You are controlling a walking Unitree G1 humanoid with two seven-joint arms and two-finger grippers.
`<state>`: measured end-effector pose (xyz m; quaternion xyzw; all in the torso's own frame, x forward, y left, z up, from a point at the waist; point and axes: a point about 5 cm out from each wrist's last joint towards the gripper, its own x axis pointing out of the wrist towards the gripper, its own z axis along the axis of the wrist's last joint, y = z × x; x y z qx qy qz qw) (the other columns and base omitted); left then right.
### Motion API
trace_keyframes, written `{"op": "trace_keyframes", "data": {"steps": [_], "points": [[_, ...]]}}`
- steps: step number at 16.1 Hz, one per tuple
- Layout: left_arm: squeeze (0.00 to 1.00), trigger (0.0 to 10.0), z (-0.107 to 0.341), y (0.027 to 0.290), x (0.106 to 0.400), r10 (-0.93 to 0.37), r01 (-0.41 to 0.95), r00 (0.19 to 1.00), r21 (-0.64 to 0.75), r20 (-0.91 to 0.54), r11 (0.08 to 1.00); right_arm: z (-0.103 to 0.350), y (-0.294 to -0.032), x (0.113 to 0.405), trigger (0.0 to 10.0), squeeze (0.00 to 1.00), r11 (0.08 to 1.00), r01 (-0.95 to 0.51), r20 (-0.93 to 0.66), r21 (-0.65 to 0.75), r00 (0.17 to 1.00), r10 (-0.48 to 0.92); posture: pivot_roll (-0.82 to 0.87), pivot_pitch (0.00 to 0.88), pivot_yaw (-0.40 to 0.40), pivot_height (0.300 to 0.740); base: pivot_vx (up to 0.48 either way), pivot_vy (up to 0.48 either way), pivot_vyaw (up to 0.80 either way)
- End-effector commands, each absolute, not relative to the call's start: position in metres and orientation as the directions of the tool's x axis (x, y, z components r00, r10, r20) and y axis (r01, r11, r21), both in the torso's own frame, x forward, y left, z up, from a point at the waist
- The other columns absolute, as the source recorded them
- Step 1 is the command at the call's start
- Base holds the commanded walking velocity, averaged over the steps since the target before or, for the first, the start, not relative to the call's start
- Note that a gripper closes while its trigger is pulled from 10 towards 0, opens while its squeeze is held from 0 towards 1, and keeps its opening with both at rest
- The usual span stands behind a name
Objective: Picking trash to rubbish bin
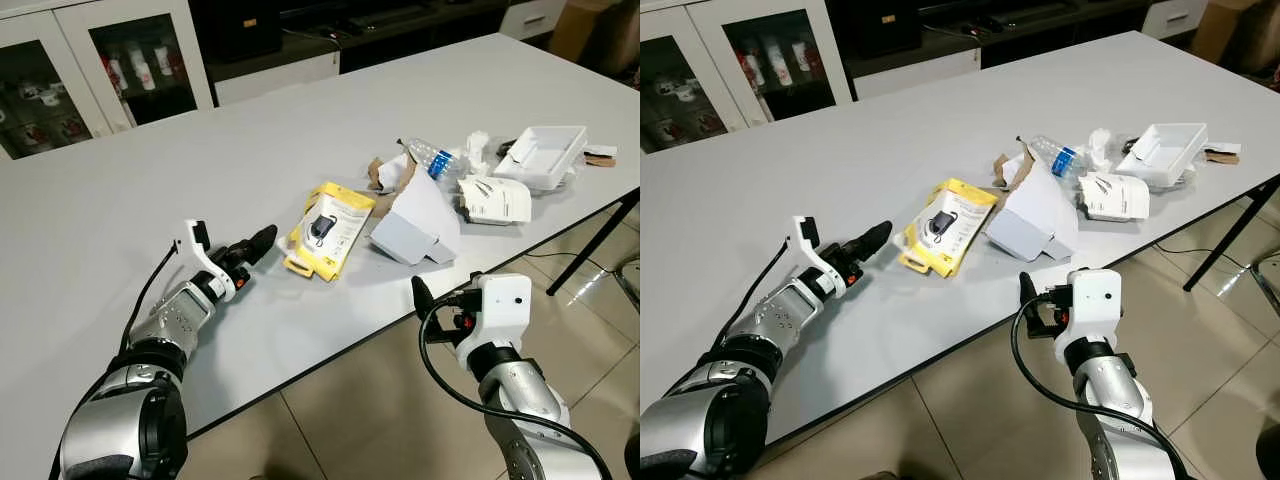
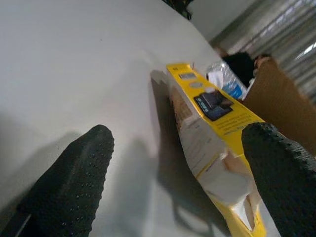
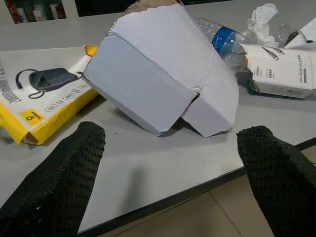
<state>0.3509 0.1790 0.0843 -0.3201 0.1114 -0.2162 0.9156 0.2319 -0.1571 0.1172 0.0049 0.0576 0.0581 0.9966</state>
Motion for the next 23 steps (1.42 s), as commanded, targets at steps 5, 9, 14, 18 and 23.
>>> {"op": "trace_keyframes", "data": {"steps": [5,9,14,18,23], "points": [[1.00,10.0,0.097,0.168,0.356,-0.489,0.387,0.872,-0.632,0.016,0.671,0.118,-0.144,0.229,10.0,0.00,0.973,-0.229,-0.130,0.007,0.965,0.228,-0.15,0.061,0.059,0.740,0.000,0.000,0.00],[1.00,10.0,0.100,0.168,0.358,-0.503,0.397,0.864,-0.644,0.022,0.654,0.111,-0.140,0.227,10.0,0.00,0.958,-0.285,-0.176,0.021,0.942,0.284,-0.14,0.059,0.049,0.740,0.000,0.000,0.00],[1.00,10.0,0.104,0.158,0.359,-0.567,0.451,0.822,-0.668,0.052,0.592,0.103,-0.122,0.218,10.0,0.00,0.894,-0.446,-0.235,0.039,0.865,0.442,-0.14,0.056,0.047,0.740,0.000,0.000,0.00],[1.00,10.0,0.097,0.151,0.359,-0.586,0.480,0.805,-0.475,-0.095,0.737,0.103,-0.119,0.220,10.0,0.00,0.888,-0.459,-0.244,0.027,0.858,0.451,-0.13,0.055,0.052,0.740,0.000,0.000,0.00],[1.00,10.0,0.088,0.156,0.360,-0.498,0.435,0.828,-0.264,-0.258,0.861,0.102,-0.119,0.222,10.0,0.00,0.888,-0.460,-0.246,0.016,0.859,0.449,-0.13,0.049,0.053,0.740,0.000,0.000,0.00]]}}
